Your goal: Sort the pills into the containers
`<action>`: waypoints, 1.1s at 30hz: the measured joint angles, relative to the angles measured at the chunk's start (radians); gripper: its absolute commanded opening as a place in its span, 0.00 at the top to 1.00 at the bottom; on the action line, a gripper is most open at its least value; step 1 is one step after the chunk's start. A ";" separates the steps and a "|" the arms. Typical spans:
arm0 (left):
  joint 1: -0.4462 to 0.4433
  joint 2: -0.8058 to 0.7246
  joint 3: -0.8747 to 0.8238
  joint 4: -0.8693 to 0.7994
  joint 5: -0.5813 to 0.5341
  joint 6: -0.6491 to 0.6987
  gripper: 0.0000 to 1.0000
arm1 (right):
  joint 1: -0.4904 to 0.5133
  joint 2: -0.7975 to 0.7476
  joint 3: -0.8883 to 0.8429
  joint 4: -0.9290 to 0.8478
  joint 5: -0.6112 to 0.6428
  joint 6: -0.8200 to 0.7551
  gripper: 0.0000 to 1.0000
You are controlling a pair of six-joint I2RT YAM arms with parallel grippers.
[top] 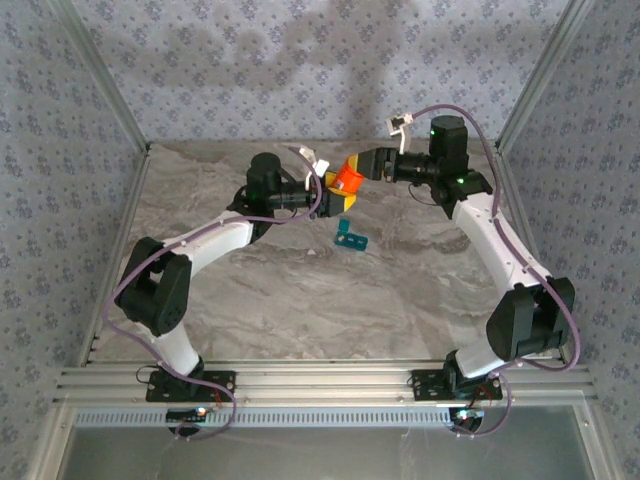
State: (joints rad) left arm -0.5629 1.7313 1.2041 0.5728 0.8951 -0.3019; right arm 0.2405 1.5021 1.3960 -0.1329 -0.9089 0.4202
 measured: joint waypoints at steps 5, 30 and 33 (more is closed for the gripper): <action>0.000 0.000 0.000 -0.001 0.003 -0.001 1.00 | 0.003 0.002 0.000 0.001 -0.005 -0.003 0.51; -0.129 -0.068 -0.057 -0.238 -0.578 0.319 1.00 | 0.135 -0.042 -0.134 0.056 0.439 0.119 0.61; -0.138 -0.068 -0.066 -0.242 -0.621 0.336 1.00 | 0.150 -0.046 -0.154 0.068 0.484 0.144 0.60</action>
State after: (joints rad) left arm -0.7013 1.6638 1.1378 0.3309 0.2745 0.0345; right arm 0.3901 1.4559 1.2419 -0.0647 -0.4248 0.5640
